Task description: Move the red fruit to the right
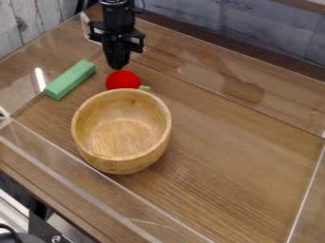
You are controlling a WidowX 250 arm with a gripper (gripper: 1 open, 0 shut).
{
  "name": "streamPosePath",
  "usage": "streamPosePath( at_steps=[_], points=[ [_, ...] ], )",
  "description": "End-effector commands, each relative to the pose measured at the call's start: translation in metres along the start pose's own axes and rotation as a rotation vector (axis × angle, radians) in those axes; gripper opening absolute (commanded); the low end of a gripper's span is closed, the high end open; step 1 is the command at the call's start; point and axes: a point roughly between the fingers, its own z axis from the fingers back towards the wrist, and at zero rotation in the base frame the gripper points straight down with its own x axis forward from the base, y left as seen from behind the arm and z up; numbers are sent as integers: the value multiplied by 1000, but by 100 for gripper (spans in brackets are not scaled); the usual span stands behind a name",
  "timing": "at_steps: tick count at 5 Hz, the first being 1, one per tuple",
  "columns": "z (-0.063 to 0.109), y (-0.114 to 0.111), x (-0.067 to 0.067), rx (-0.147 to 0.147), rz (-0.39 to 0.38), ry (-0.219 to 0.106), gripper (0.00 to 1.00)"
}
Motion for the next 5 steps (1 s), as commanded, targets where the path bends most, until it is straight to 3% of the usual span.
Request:
streamPosePath(
  at_steps=[1, 2, 4, 5],
  points=[
    [41, -7, 6, 10, -2, -96, 0],
    [58, -15, 2, -10, 6, -122, 0],
    [47, -36, 1, -15, -8, -111, 0],
    [57, -48, 3, -36, -16, -124, 0]
  ],
)
